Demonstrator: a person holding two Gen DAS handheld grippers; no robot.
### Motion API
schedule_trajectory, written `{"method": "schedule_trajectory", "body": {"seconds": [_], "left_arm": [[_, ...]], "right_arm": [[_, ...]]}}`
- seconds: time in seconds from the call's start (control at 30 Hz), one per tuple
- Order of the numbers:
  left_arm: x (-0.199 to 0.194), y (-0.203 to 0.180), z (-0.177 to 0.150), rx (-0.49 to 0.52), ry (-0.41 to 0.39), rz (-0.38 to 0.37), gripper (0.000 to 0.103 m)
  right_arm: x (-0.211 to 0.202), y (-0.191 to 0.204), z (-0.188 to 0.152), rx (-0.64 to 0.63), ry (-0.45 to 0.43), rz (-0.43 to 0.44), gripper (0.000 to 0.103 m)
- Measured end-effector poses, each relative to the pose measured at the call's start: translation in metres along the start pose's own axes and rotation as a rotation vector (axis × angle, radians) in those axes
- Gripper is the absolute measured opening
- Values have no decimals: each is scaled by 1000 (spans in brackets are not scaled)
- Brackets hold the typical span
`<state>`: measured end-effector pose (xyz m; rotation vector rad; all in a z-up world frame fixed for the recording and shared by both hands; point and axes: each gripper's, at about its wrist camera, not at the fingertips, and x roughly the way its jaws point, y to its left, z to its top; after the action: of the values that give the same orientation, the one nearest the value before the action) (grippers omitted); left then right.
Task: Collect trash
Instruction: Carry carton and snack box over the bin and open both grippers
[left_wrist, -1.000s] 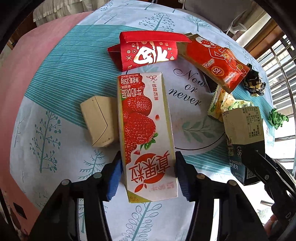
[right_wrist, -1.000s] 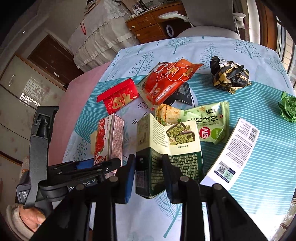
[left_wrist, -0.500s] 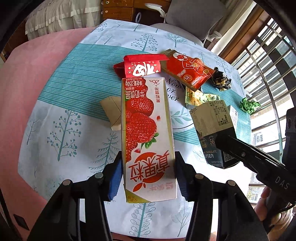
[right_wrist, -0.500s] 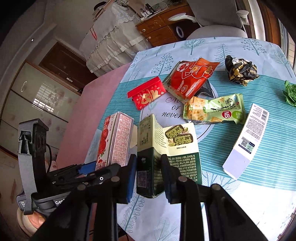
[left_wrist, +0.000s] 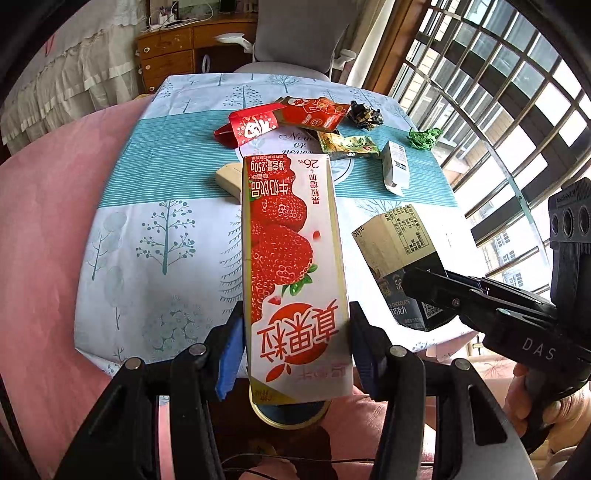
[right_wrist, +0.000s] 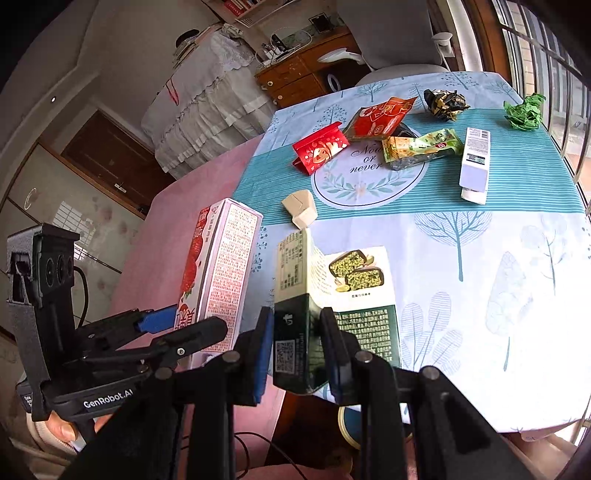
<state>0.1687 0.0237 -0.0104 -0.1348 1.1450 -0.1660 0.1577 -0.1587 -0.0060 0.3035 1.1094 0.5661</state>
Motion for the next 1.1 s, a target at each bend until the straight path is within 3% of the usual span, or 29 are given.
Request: {"method": "schedule_trajectory", "body": {"seconds": [0.2, 0.4, 0.57, 0.8, 1.1], "left_arm": [[-18, 7, -70, 136, 23, -31, 51], [-19, 12, -122, 152, 104, -77, 51], [0, 6, -161, 152, 169, -107, 51], [77, -5, -216, 159, 280, -82, 51], [204, -7, -257, 175, 316, -3, 51]], "right_arm": [[-17, 41, -77, 32, -62, -70, 25], [-17, 52, -141, 108, -6, -110, 25], [-9, 37, -181, 179, 41, -147, 25], [50, -21, -241, 333, 93, -162, 25], [145, -113, -299, 490, 118, -205, 25]]}}
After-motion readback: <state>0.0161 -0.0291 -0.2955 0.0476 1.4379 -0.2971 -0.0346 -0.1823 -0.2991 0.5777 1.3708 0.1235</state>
